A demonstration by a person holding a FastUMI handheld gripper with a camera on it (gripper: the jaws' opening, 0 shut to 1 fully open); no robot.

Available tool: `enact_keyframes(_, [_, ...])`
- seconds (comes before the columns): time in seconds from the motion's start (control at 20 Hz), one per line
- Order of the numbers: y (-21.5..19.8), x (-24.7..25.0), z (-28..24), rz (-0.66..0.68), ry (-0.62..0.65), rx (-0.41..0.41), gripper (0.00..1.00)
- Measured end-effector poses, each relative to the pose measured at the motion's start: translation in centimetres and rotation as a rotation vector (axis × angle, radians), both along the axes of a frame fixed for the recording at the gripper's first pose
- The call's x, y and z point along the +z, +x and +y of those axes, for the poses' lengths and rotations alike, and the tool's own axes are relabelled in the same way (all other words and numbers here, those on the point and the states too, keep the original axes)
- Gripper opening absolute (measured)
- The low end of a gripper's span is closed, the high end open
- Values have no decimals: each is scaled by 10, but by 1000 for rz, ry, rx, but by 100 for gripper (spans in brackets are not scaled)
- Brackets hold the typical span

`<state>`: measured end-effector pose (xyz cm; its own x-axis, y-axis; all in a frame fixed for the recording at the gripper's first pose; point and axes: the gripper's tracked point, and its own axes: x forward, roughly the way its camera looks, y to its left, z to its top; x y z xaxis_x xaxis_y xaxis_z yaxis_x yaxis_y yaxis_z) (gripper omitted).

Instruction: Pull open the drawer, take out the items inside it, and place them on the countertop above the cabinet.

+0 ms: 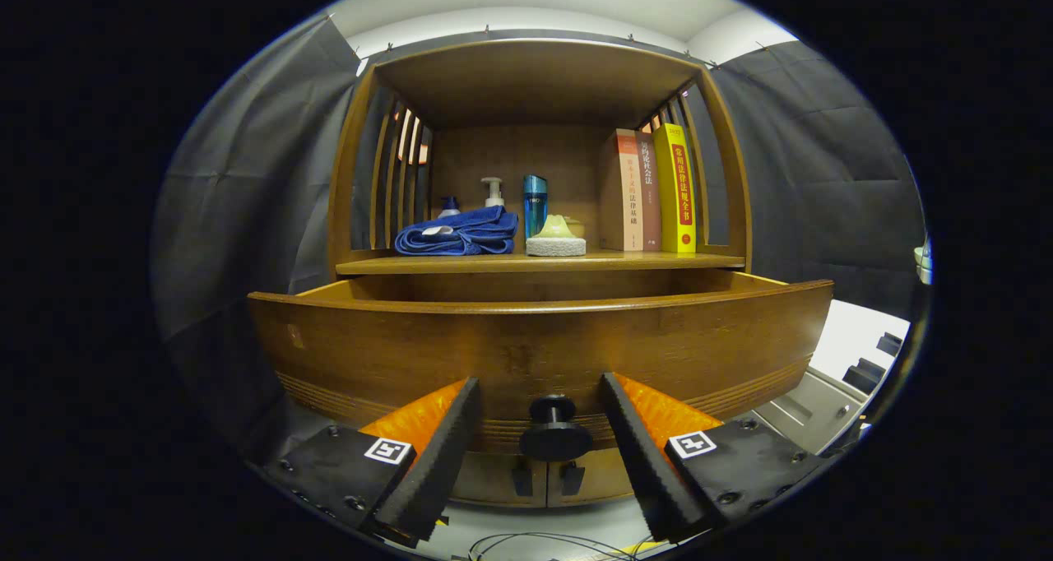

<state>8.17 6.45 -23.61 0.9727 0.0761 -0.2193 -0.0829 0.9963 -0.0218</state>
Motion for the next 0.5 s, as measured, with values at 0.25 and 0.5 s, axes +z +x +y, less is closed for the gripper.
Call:
enact_keyframes(0.25, [22, -28, 5, 96, -25, 1, 98])
enact_keyframes(0.5, [31, -34, 6, 83, 38, -14, 98])
